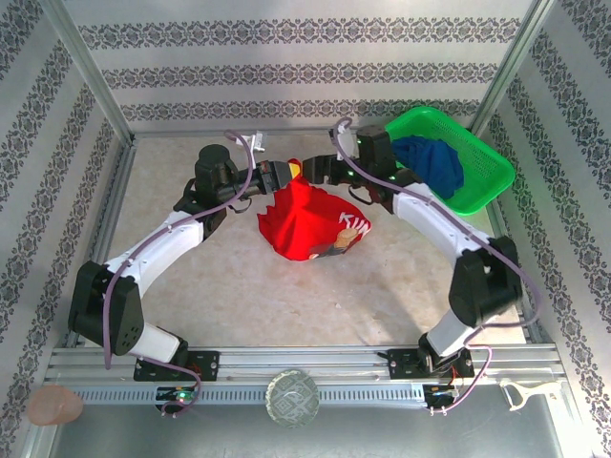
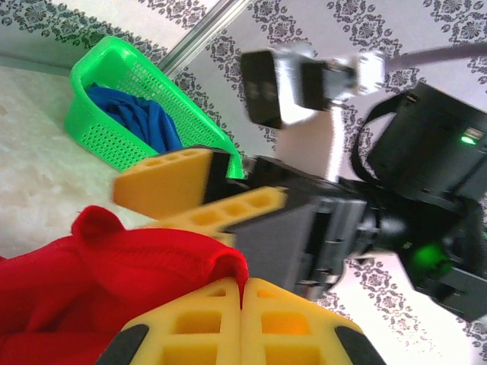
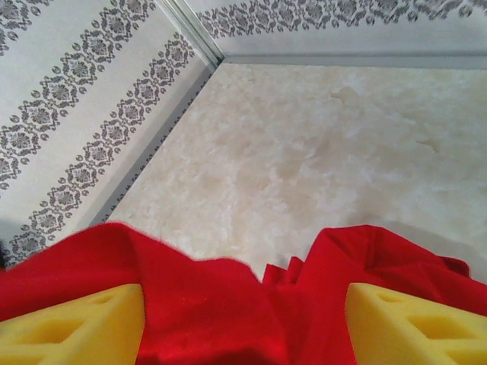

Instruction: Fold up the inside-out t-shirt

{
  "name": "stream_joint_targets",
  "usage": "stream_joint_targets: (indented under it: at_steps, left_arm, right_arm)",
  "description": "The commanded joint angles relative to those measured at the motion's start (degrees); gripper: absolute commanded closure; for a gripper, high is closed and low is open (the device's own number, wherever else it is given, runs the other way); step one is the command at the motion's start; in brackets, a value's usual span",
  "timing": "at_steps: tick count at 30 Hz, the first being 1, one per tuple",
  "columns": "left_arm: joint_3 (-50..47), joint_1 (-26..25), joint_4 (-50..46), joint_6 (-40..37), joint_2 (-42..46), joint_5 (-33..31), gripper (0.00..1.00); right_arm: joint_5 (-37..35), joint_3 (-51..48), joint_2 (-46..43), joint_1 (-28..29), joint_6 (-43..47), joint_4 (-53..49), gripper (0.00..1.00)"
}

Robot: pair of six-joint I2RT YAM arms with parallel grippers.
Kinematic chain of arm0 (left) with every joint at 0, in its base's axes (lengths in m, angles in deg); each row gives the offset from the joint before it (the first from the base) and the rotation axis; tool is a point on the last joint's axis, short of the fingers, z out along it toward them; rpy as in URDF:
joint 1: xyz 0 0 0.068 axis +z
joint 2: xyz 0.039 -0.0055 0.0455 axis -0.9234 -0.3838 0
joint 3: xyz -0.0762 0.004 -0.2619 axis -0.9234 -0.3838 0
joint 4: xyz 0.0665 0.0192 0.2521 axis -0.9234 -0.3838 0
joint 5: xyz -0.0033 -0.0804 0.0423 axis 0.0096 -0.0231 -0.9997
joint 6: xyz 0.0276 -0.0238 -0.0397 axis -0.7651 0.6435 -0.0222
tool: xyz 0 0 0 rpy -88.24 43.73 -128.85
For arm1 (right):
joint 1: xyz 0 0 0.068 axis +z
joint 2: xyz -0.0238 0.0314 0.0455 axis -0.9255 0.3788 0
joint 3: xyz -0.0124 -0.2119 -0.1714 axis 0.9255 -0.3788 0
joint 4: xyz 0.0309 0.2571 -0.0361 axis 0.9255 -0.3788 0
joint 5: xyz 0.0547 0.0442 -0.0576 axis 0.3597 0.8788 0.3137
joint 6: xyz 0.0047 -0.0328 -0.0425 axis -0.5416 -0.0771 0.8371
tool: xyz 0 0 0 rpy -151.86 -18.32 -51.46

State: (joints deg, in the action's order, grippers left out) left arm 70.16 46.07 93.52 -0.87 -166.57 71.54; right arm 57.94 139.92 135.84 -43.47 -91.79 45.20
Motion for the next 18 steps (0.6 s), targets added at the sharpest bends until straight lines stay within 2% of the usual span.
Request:
stream_joint_targets:
  at_steps: [1, 2, 4, 5, 8, 12, 15, 18]
  left_arm:
    - [-0.3, -0.2, 4.2, 1.0, 2.7, 1.6, 1.0]
    - [-0.4, -0.2, 4.0, 1.1, 3.0, 1.6, 1.0]
    - [-0.9, -0.2, 3.0, 0.7, 3.6, 1.4, 1.0]
    - [-1.0, -0.1, 1.8, 0.2, 4.0, 0.7, 1.0]
    - [-1.4, 1.5, -3.5, -2.1, 5.5, -3.2, 1.0]
    - [1.0, 7.9, -6.6, -2.3, 4.2, -4.5, 1.0]
    - [7.5, 12.1, -6.1, -0.7, 0.7, -2.1, 1.0]
    - [18.6, 13.4, -8.4, -0.8, -3.3, 0.8, 1.0]
  right_arm:
    - [1.3, 3.2, 5.6, 0.7, -0.7, 1.1, 0.36]
    - [1.4, 3.9, 6.9, 0.6, -0.9, 1.0, 0.44]
    - [2.3, 4.9, 8.1, -0.4, -1.4, 0.6, 0.87]
    - [2.8, 4.9, 7.5, -1.1, -1.9, 0.4, 1.0]
    - [4.7, 4.4, 2.5, -3.8, -2.5, -0.6, 1.0]
    - [7.6, 5.8, -6.9, -7.8, -4.2, -1.9, 1.0]
    - [11.0, 10.8, -11.1, -10.5, -6.8, -2.4, 1.0]
    - [11.8, 18.6, -12.6, -11.2, -6.8, -5.7, 1.0]
